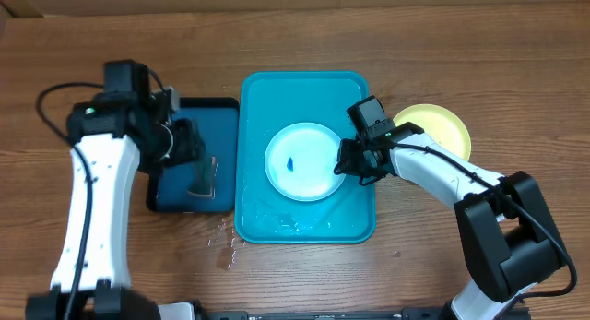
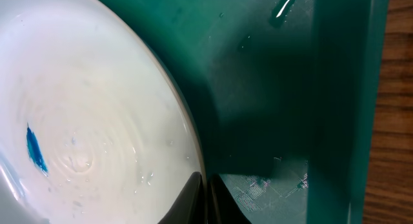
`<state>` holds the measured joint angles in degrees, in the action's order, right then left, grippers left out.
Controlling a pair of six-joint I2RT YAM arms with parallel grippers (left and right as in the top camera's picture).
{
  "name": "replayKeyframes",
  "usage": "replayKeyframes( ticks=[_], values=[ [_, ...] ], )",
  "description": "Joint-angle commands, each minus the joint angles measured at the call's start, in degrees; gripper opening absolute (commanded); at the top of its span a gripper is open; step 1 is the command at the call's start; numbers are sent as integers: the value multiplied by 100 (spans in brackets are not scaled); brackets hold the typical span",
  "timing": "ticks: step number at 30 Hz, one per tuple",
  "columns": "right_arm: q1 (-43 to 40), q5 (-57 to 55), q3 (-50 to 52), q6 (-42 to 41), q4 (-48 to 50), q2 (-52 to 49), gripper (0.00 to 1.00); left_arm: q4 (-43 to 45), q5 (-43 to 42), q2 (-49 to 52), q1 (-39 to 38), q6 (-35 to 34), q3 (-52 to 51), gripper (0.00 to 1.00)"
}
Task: Clean dirty plates on tray and stack at the side
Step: 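Reach the left gripper down into the black water tray to the sponge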
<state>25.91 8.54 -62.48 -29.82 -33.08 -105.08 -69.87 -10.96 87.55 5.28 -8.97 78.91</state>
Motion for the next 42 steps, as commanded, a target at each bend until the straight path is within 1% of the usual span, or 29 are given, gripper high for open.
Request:
replayKeyframes(
  ticks=[1, 3, 5, 9, 11, 12, 14, 15, 17, 18, 20, 23, 25, 28, 33, 38, 42],
  values=[
    [-26, -55, -87, 4, 2, 114, 5, 9, -46, 326, -42, 90, -98, 57],
    [-26, -55, -87, 4, 4, 114, 5, 74, -48, 555, -96, 195, -98, 55],
    [-26, -55, -87, 7, 0, 114, 5, 160, -46, 734, -164, 409, -98, 49],
    [-26, -52, -87, 4, 0, 114, 5, 240, -48, 1040, -354, 726, -98, 48],
    [-26, -52, -87, 4, 0, 114, 5, 240, -39, 1161, -472, 955, -98, 44],
    [-26, -55, -87, 4, 0, 114, 5, 245, 96, 1241, -549, 1078, -98, 42],
    [-26, -55, -87, 7, -2, 114, 5, 267, 431, 1331, -638, 1071, -98, 40],
    [-26, -55, -87, 7, -4, 114, 5, 271, 562, 1370, -682, 1071, -98, 36],
    [-26, -55, -87, 7, -7, 114, 5, 275, 671, 1480, -750, 1062, -98, 32],
    [-26, -55, -87, 7, -11, 114, 5, 269, 708, 1537, -761, 1008, -98, 31],
    [-26, -55, -87, 7, -15, 114, 5, 236, 855, 1648, -761, 828, -98, 32],
    [-26, -57, -87, 9, -17, 114, 5, 188, 1292, 1814, -752, 448, -101, 34],
    [-26, -57, -87, 26, -17, 114, 5, 166, 1434, 1904, -745, 306, -101, 38],
    [-26, -76, -87, 26, -24, 114, 5, 173, 1434, 2031, -745, 293, -105, 40],
    [-26, -76, -87, 26, -24, 114, 5, 190, 1484, 2120, -745, 289, -109, 41],
    [-26, -76, -87, 26, -24, 114, 5, 415, 1572, 2122, -745, 20, -125, 41],
    [-26, -76, -87, 26, -24, 114, 5, 568, 1493, 2122, -745, -9, -153, 43]
  ],
)
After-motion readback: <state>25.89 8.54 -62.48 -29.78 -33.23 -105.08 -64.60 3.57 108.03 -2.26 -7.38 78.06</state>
